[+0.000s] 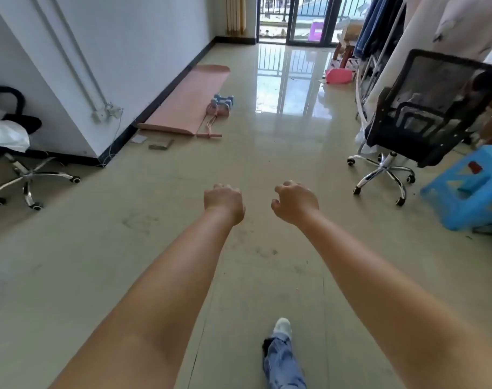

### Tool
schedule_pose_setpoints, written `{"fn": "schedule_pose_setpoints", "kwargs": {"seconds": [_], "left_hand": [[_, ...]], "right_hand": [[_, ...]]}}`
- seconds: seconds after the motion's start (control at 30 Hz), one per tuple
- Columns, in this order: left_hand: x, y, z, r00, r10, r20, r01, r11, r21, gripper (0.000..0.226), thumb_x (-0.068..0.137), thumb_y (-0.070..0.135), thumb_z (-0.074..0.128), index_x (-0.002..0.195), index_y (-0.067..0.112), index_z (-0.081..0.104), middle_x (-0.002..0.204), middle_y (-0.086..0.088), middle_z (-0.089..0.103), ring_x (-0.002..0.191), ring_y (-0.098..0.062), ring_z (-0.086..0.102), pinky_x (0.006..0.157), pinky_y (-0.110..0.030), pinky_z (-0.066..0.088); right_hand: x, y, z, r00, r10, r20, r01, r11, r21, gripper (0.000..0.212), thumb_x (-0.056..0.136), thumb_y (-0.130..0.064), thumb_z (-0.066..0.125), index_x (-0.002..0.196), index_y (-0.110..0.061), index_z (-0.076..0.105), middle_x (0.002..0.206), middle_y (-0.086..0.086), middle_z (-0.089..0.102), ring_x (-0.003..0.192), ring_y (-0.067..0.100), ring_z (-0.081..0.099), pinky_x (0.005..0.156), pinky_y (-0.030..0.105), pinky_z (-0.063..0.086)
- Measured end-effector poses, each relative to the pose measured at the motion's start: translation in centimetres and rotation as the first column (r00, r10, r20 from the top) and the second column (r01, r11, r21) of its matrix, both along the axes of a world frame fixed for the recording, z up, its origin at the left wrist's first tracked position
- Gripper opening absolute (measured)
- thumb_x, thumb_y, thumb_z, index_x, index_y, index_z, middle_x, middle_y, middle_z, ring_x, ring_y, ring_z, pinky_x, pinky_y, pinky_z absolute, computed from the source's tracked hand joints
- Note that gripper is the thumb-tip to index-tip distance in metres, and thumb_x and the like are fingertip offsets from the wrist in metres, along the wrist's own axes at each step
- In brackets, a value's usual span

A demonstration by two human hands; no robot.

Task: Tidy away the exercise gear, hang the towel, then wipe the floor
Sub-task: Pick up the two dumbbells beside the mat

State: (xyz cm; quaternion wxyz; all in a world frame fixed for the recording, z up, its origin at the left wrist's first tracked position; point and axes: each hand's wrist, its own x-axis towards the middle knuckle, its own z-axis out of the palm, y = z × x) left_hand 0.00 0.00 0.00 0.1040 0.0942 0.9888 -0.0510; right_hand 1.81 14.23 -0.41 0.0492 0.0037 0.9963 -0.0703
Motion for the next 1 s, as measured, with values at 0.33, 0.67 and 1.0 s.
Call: {"fn": "schedule_pose_setpoints", "kwargs": {"seconds": [0.33, 0.67, 1.0], "left_hand": [[-18.7, 4.5, -4.5, 0.964, 0.131, 0.230, -0.154, 0.985, 0.084, 0.047, 0.099, 0.038, 0.033, 0.135, 0.010, 0.044, 0.140, -0.014, 0.045, 0.132, -0.030, 0.040, 0.104, -0.038, 0.038], [-37.4, 6.1, -9.2, 0.930, 0.164, 0.328, -0.192, 0.980, 0.054, 0.048, 0.099, 0.040, 0.034, 0.136, 0.011, 0.044, 0.142, -0.012, 0.044, 0.133, -0.028, 0.038, 0.108, -0.036, 0.033], [-63.7, 4.8, -11.0, 0.895, 0.180, 0.409, -0.216, 0.975, 0.044, 0.047, 0.100, 0.038, 0.031, 0.134, 0.009, 0.044, 0.141, -0.013, 0.043, 0.134, -0.028, 0.038, 0.105, -0.036, 0.036]], "right_hand": [[-19.7, 4.8, -5.1, 0.982, 0.014, 0.189, 0.006, 0.994, -0.106, 0.038, 0.095, -0.024, 0.041, 0.129, -0.009, 0.051, 0.135, 0.011, 0.049, 0.127, 0.028, 0.043, 0.098, 0.034, 0.041], [-38.4, 6.2, -10.2, 0.935, 0.053, 0.350, -0.046, 0.999, -0.027, 0.041, 0.096, -0.031, 0.039, 0.130, -0.011, 0.050, 0.134, 0.012, 0.050, 0.128, 0.028, 0.041, 0.101, 0.034, 0.038], [-64.7, 7.5, -10.5, 0.949, -0.035, 0.312, 0.052, 0.998, -0.047, 0.038, 0.096, -0.027, 0.040, 0.128, -0.008, 0.051, 0.132, 0.011, 0.052, 0.125, 0.026, 0.045, 0.099, 0.030, 0.038]]}}
